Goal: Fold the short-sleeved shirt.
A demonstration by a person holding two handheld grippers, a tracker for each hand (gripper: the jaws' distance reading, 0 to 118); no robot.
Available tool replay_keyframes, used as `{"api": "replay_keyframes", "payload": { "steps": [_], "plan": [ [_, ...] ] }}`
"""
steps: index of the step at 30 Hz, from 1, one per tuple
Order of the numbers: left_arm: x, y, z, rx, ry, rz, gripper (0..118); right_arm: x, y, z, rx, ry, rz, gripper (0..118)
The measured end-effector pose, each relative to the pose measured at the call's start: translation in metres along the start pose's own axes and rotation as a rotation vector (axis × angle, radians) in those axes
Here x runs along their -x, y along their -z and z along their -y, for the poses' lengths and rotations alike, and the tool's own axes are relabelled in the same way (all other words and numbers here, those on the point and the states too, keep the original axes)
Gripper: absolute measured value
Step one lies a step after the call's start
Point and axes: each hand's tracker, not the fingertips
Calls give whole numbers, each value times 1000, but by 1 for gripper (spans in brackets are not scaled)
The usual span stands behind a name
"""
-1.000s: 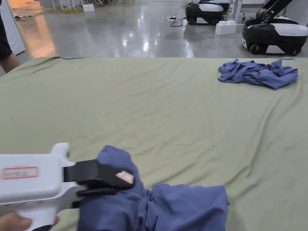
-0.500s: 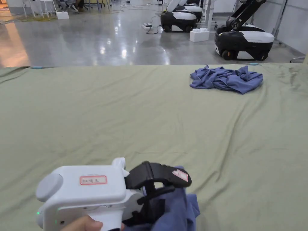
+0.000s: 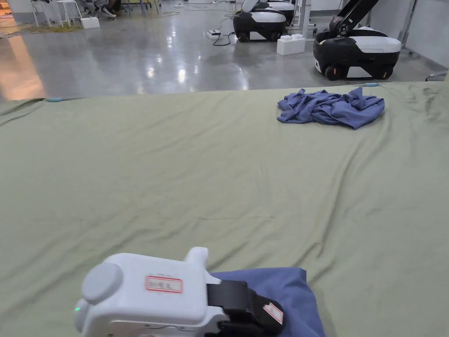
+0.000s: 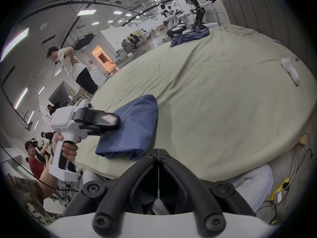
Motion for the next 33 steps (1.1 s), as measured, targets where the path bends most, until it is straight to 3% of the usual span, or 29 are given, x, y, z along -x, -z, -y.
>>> {"api": "replay_keyframes", "payload": {
  "steps": [3, 7, 11, 14, 17, 19, 23, 25, 26, 27, 28, 29, 30, 33],
  "plan": [
    [10, 37, 1, 33, 43, -111, 3, 1, -1, 0, -10, 11, -9, 3],
    [1, 33, 10, 16, 54, -73, 1, 11, 7, -10, -11, -16, -56, 3],
    [-10, -35, 30, -71, 56, 147, 1, 24, 32, -37, -33, -15, -216, 3],
    [-6, -100, 41, -198, 110, 125, 1, 37, 75, -59, 5, 42, -353, 3],
    [15, -145, 44, -307, 89, 42, 0, 49, 128, -69, 114, 35, -361, 3],
    [34, -163, 46, -360, 25, 6, 0, 50, 157, -68, 188, 38, -317, 3],
    [54, -164, 47, -348, -25, 59, 0, 39, 186, -58, 295, 128, -296, 3],
    [77, -159, 42, -339, -58, 89, 1, 26, 189, -59, 310, 249, -341, 3],
    [81, -156, 39, -340, -70, 79, 6, 23, 188, -60, 321, 278, -353, 3],
    [85, -150, 35, -340, -85, 69, 24, 22, 189, -60, 326, 262, -349, 3],
    [89, -142, 28, -331, -96, 60, 64, 23, 188, -60, 324, 247, -346, 3],
    [93, -135, 23, -304, -103, 46, 92, 26, 188, -60, 323, 230, -341, 3],
    [99, -128, 18, -300, -109, 63, 98, 29, 186, -60, 318, 209, -331, 3],
    [105, -99, 5, -219, -145, 47, 98, 30, 185, -60, 309, 194, -324, 3]
  ]
}}
